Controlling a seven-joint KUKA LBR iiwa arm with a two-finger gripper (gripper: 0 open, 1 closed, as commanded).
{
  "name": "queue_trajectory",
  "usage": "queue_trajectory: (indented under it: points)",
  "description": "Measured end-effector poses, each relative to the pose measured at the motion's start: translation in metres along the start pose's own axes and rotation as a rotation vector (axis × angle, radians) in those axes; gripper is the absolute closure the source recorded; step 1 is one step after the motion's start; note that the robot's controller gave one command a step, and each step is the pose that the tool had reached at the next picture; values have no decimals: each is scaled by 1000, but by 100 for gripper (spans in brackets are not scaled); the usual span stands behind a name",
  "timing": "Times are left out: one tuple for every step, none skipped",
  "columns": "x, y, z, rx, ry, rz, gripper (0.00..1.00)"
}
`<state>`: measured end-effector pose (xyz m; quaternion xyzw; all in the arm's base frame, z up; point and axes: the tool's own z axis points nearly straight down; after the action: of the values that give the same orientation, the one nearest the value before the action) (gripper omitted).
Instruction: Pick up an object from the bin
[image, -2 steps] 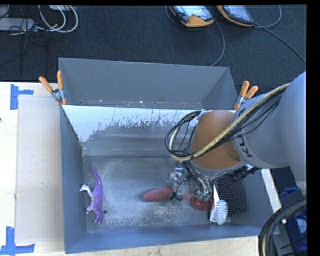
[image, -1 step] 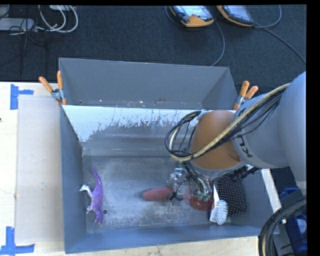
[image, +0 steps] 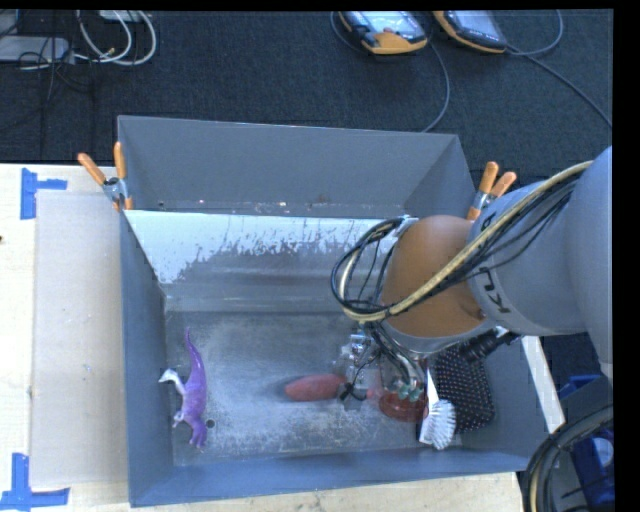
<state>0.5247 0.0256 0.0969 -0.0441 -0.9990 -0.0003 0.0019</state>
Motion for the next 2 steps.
queue_trajectory:
  points:
    - [-1, 1, 2, 0, -1, -3, 100]
    - [13, 4, 15, 0, 3, -40, 100]
